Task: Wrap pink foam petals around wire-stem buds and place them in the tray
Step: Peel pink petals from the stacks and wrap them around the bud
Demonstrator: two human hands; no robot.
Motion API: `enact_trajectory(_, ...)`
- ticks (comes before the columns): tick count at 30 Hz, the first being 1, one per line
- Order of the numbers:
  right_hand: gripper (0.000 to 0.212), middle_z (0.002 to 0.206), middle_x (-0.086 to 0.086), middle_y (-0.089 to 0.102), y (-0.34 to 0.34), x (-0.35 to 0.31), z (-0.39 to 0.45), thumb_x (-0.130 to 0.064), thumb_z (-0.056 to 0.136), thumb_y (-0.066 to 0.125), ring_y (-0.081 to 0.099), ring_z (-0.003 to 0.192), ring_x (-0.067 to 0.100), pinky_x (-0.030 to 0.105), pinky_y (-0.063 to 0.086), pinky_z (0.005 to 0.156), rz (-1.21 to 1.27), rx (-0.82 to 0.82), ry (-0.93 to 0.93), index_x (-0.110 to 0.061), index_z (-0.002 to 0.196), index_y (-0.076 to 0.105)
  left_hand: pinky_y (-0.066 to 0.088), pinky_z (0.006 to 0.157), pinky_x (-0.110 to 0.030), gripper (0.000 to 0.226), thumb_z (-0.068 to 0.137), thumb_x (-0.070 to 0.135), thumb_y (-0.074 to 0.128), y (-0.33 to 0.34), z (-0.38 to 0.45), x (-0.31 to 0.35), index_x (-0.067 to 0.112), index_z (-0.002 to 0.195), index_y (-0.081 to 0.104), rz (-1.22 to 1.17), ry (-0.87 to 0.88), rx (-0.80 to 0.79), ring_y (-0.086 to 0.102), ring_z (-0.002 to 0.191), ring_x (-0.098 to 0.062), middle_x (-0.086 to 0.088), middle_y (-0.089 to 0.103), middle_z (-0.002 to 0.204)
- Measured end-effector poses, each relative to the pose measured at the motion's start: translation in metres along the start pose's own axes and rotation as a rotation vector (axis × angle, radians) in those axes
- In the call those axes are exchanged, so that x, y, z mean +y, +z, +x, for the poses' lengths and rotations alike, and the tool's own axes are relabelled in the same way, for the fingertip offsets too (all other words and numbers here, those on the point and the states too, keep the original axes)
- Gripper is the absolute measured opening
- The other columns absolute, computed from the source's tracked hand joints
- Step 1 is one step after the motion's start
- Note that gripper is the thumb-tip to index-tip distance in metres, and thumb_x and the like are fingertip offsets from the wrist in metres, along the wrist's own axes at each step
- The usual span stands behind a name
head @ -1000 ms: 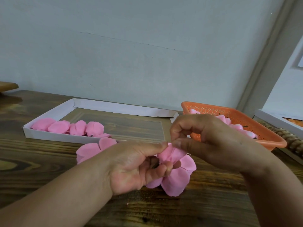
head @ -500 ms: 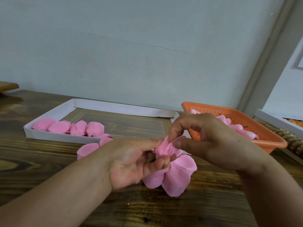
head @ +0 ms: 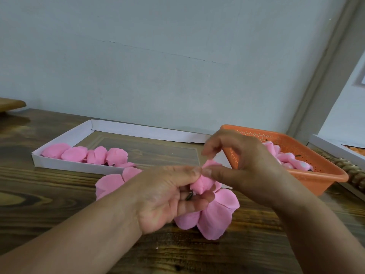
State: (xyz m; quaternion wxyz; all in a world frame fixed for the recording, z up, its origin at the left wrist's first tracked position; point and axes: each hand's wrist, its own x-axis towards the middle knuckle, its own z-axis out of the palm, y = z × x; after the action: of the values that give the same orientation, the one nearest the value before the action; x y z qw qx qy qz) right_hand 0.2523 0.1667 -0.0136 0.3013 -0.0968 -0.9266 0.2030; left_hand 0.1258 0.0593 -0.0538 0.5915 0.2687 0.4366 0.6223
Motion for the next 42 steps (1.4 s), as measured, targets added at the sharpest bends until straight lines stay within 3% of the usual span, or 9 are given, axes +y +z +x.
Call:
enact_trajectory(6, 0.041, 0.045, -0.013, 0.038, 0.012, 0.003, 0.006, -0.041, 0.059, 0.078, 0.033, 0.045, 0.005, 0.028, 0.044, 0.054, 0.08, 0.289, 0.267, -0.016, 0.058, 0.046, 0.06, 0.067, -0.031, 0.027, 0.067, 0.017, 0.064, -0.005, 0.003, 0.004, 0.011, 0.09, 0.078, -0.102, 0.099, -0.017, 0.072, 0.077, -0.018, -0.011, 0.074, 0.088)
enact_trajectory(8, 0.039, 0.042, -0.011, 0.038, 0.018, 0.002, 0.006, -0.03, 0.07, 0.077, 0.032, 0.041, 0.005, 0.016, 0.031, 0.041, 0.177, 0.278, 0.253, -0.008, 0.054, 0.049, 0.054, 0.072, -0.031, 0.028, 0.068, 0.021, 0.065, -0.006, 0.004, 0.003, 0.017, 0.092, 0.078, -0.067, 0.114, 0.01, 0.07, 0.076, -0.012, -0.003, 0.073, 0.085)
enact_trajectory(13, 0.029, 0.046, -0.006, 0.045, 0.039, -0.002, 0.005, -0.013, 0.078, 0.073, 0.038, 0.044, 0.006, 0.017, 0.032, 0.044, 0.254, 0.433, 0.19, -0.007, 0.058, 0.053, 0.045, 0.071, -0.027, 0.038, 0.069, 0.02, 0.065, -0.006, 0.004, 0.003, 0.014, 0.107, 0.072, -0.05, 0.141, 0.041, 0.061, 0.068, -0.01, -0.001, 0.068, 0.077)
enact_trajectory(20, 0.014, 0.077, 0.004, 0.06, 0.062, -0.007, -0.002, -0.018, 0.076, 0.067, 0.056, 0.07, 0.02, 0.032, 0.044, 0.062, -0.283, 0.5, -0.145, -0.005, 0.077, 0.062, 0.054, 0.07, -0.025, 0.028, 0.073, 0.018, 0.062, -0.01, 0.008, 0.008, 0.007, 0.096, 0.072, -0.105, 0.243, 0.119, 0.06, 0.076, -0.016, -0.009, 0.069, 0.083)
enact_trajectory(24, 0.015, 0.078, 0.006, 0.059, 0.068, -0.007, -0.001, -0.005, 0.07, 0.073, 0.056, 0.071, 0.024, 0.034, 0.044, 0.061, -0.32, 0.571, -0.122, -0.001, 0.079, 0.062, 0.054, 0.083, -0.033, 0.029, 0.07, 0.021, 0.064, -0.007, 0.007, 0.004, 0.007, 0.094, 0.074, -0.09, 0.28, 0.098, 0.063, 0.089, -0.023, -0.013, 0.071, 0.093)
enact_trajectory(31, 0.02, 0.089, 0.0, 0.06, 0.058, -0.019, -0.002, -0.012, 0.072, 0.076, 0.061, 0.086, 0.007, 0.019, 0.053, 0.072, 0.291, 0.525, 0.059, -0.012, 0.09, 0.068, 0.047, 0.1, -0.04, 0.054, 0.068, 0.02, 0.066, -0.004, 0.005, 0.009, -0.001, 0.117, 0.063, -0.159, 0.324, -0.003, 0.057, 0.12, -0.033, -0.022, 0.064, 0.12)
enact_trajectory(36, 0.029, 0.065, -0.005, 0.065, 0.05, -0.022, -0.001, 0.001, 0.064, 0.08, 0.063, 0.059, 0.005, 0.015, 0.05, 0.055, 0.693, 0.436, 0.225, -0.013, 0.077, 0.058, 0.043, 0.101, -0.038, 0.044, 0.062, 0.023, 0.069, -0.007, 0.007, 0.009, 0.006, 0.102, 0.068, -0.139, 0.325, 0.006, 0.059, 0.111, -0.029, -0.021, 0.064, 0.118)
enact_trajectory(40, 0.03, 0.065, 0.008, 0.066, 0.047, -0.017, 0.001, -0.015, 0.053, 0.079, 0.065, 0.06, 0.019, 0.025, 0.053, 0.056, 0.904, 0.373, 0.298, -0.007, 0.072, 0.057, 0.032, 0.112, -0.046, 0.032, 0.058, 0.027, 0.071, -0.011, 0.007, 0.011, 0.012, 0.086, 0.072, -0.054, 0.323, 0.025, 0.052, 0.126, -0.033, -0.017, 0.067, 0.117)
enact_trajectory(42, 0.029, 0.063, 0.013, 0.067, 0.047, -0.015, 0.002, -0.015, 0.054, 0.075, 0.065, 0.055, 0.021, 0.026, 0.052, 0.054, 1.074, 0.308, 0.319, -0.001, 0.071, 0.055, 0.039, 0.106, -0.042, 0.023, 0.062, 0.027, 0.068, -0.012, 0.007, 0.012, 0.012, 0.08, 0.072, -0.021, 0.34, 0.021, 0.056, 0.121, -0.033, -0.018, 0.069, 0.108)
